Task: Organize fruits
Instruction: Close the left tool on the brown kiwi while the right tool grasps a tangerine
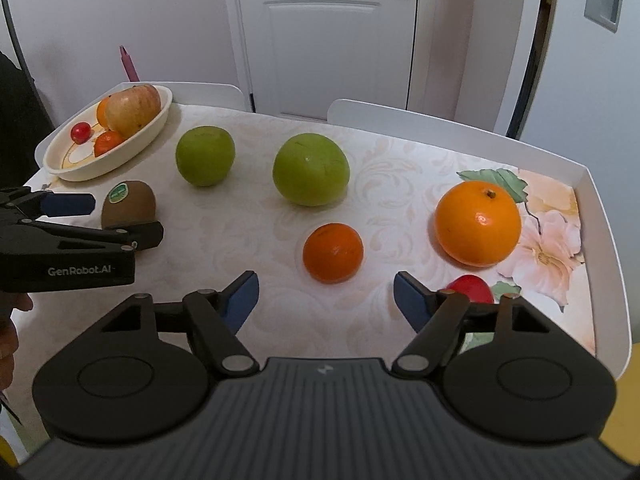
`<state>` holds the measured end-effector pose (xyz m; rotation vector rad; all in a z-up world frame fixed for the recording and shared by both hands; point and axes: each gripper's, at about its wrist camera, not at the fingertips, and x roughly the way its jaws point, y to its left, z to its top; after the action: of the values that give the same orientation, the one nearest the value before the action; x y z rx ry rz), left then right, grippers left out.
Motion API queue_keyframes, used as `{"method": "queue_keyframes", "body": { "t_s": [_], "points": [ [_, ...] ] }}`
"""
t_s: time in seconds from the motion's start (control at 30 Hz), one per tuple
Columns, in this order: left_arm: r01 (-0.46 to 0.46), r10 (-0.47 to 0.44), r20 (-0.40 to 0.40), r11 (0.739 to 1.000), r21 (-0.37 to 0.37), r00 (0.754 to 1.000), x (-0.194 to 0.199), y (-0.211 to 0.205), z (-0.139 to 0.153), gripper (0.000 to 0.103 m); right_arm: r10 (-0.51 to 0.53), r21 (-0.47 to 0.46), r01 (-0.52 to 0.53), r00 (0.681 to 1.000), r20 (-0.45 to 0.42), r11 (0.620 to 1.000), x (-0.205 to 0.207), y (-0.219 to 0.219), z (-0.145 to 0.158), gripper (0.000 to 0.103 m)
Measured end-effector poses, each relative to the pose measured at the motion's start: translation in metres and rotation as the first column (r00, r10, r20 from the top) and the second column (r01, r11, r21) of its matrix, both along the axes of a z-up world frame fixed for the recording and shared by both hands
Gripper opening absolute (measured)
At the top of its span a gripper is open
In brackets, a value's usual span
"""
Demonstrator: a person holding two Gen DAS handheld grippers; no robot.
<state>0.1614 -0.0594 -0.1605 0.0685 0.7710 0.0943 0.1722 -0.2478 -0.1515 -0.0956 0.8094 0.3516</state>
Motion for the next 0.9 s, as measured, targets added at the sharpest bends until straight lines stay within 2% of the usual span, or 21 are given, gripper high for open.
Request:
{"method": "queue_keyframes", "body": {
  "t_s": [0.17, 0.33, 0.4, 0.43, 0.9],
  "points": [
    [-0.005, 0.005, -0.01, 1.0, 0.004, 1.0, 0.006, -0.004, -0.007, 0.072, 0.005, 0.001, -0.005, 1.0, 0.003, 1.0, 0.007, 0.0, -0.006, 0.082],
    [-0.022, 0.022, -0.002, 1.0, -0.001, 1.0, 0.009, -0.004, -0.009, 0.067, 0.006, -0.005, -0.006, 1.0, 0.012, 1.0, 0.012, -0.001, -0.008, 0.082],
    [-0.025, 0.025, 0.004, 1.0, 0.005, 1.0, 0.01, -0.005, -0.009, 0.064, 0.006, -0.007, -0.006, 1.0, 0.014, 1.0, 0.014, -0.001, -0.009, 0.08],
    [-0.027, 0.027, 0.006, 1.0, 0.008, 1.0, 0.011, -0.005, -0.009, 0.059, 0.009, -0.005, -0.009, 1.0, 0.013, 1.0, 0.014, -0.001, -0.009, 0.077],
    [-0.024, 0.024, 0.0, 1.0, 0.006, 1.0, 0.0, -0.002, -0.006, 0.056, 0.019, -0.014, -0.019, 0.999, 0.031, 1.0, 0.019, 0.003, -0.012, 0.066]
  ]
}}
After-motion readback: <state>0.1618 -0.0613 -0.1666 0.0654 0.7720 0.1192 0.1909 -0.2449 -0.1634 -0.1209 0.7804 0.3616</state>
